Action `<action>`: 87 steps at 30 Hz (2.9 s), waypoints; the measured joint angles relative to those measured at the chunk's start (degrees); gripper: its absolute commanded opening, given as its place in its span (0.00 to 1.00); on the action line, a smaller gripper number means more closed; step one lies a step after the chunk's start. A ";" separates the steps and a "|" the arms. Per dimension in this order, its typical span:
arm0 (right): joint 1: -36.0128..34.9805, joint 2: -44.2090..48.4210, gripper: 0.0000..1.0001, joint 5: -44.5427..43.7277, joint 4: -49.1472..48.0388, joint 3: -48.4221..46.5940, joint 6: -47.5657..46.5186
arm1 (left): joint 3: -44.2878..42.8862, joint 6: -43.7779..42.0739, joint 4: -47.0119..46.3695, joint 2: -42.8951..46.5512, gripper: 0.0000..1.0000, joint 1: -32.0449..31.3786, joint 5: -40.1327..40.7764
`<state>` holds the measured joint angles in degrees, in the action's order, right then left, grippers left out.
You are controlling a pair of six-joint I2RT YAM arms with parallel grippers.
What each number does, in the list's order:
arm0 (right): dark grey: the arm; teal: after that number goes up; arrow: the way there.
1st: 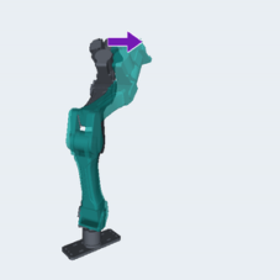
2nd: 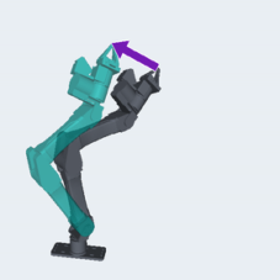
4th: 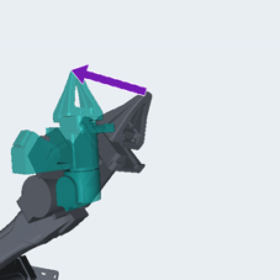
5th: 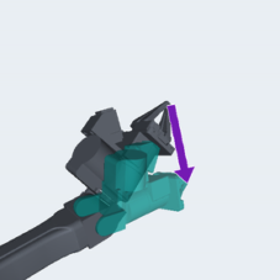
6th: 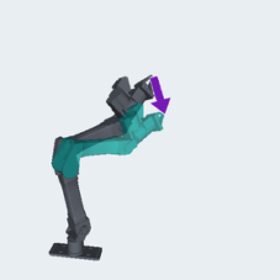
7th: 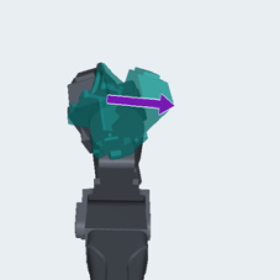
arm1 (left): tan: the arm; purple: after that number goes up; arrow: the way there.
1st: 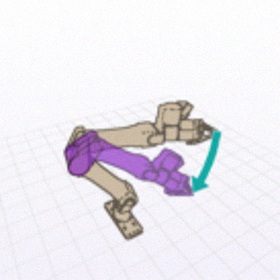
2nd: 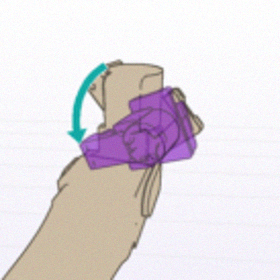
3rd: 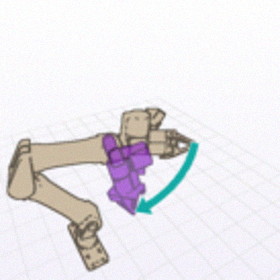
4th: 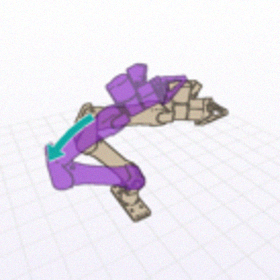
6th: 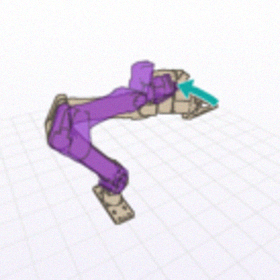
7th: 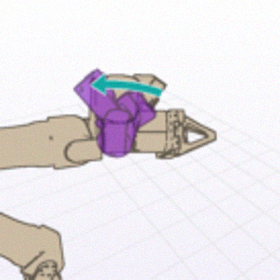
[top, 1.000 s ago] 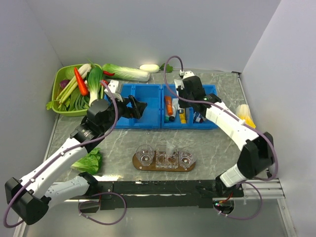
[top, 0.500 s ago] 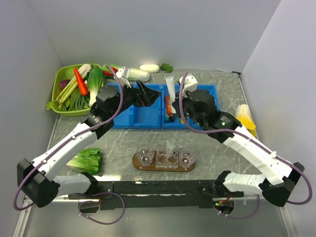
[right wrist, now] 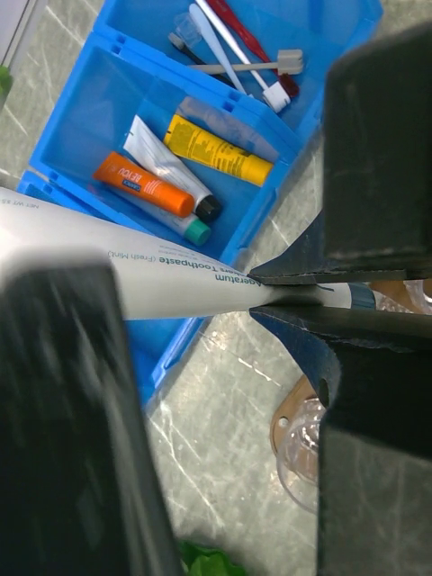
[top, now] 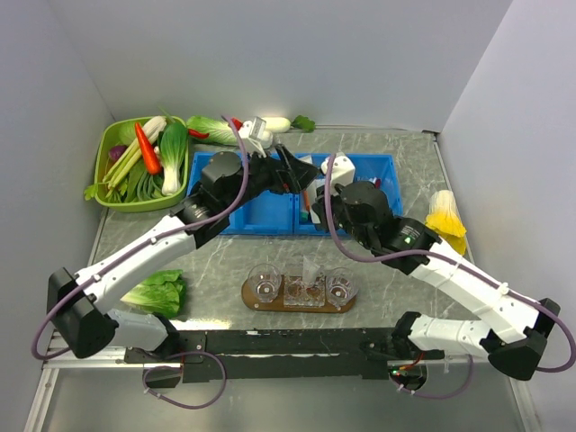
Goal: Prepare toiletry sets of a toothbrush and toothpaste on the tray
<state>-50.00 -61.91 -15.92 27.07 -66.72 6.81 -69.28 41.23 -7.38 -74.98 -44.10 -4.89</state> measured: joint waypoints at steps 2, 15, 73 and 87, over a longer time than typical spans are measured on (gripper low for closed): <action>-0.63 0.81 0.00 -0.17 0.02 0.44 0.15 | -0.72 -0.04 0.50 -1.09 0.84 -0.24 0.92; -3.69 2.45 0.01 -2.71 0.79 0.68 0.15 | -2.43 -0.04 3.67 -2.91 0.35 -1.03 3.87; 4.35 7.65 0.67 44.13 -19.10 14.53 12.07 | 11.10 -2.01 -17.62 5.79 0.01 9.05 -46.42; 4.22 7.13 0.32 44.39 -20.85 14.69 13.40 | 11.17 -2.60 -17.68 5.99 0.01 9.09 -46.56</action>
<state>-45.78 -54.78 28.47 6.22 -52.03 20.21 -58.11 38.63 -25.06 -68.99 -35.00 -51.44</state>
